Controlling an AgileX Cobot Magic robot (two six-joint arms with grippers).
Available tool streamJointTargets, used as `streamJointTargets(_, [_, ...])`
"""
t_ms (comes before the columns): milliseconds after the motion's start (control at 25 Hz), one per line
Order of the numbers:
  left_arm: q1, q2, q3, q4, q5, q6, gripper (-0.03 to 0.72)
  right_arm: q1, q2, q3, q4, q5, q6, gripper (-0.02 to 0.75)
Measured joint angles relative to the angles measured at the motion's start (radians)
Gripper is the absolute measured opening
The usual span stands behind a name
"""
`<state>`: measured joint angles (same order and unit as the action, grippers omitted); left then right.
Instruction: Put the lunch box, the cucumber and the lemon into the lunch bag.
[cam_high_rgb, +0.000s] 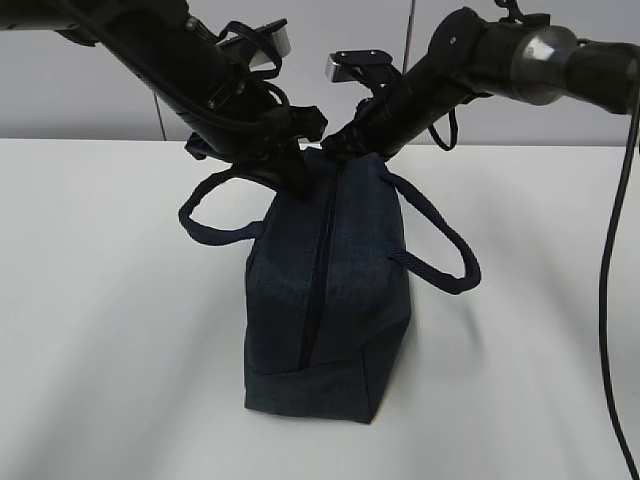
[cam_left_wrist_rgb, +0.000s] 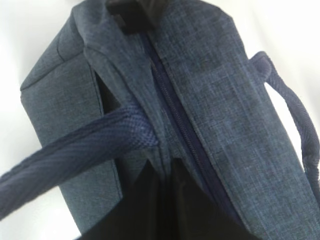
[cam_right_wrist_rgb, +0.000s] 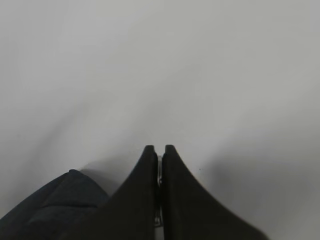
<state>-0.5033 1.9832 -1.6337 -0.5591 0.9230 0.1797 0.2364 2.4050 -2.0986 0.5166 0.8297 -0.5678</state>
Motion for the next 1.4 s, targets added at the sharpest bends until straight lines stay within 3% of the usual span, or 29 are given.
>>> streamJointTargets(200, [0.000,0.000,0.000,0.000,0.006,0.000,0.048,0.000,0.000,-0.002,-0.005,0.012,0.008,0.013])
streamJointTargets(400, [0.000,0.000,0.000,0.000,0.036,0.000,0.248,-0.002,0.000,-0.002,-0.017,0.013,0.010,0.088])
streamJointTargets(520, [0.000,0.000,0.000,0.000,0.050,0.000,0.313,-0.002,-0.002,-0.005,-0.022,0.013,0.012,0.167])
streamJointTargets(720, [0.000,0.000,0.000,0.000,0.070,0.000,0.331,-0.002,-0.023,-0.022,-0.025,0.018,0.042,0.285])
streamJointTargets(840, [0.002,-0.014,0.000,0.000,0.076,0.000,0.336,-0.002,-0.045,-0.031,-0.025,0.020,0.055,0.317])
streamJointTargets(1160, [0.026,-0.055,-0.002,0.002,0.123,-0.012,0.384,-0.002,-0.087,-0.074,-0.037,0.110,0.063,0.328])
streamJointTargets(1400, [0.031,-0.073,-0.002,0.016,0.186,-0.016,0.386,-0.002,-0.105,-0.191,-0.141,0.270,0.079,0.328])
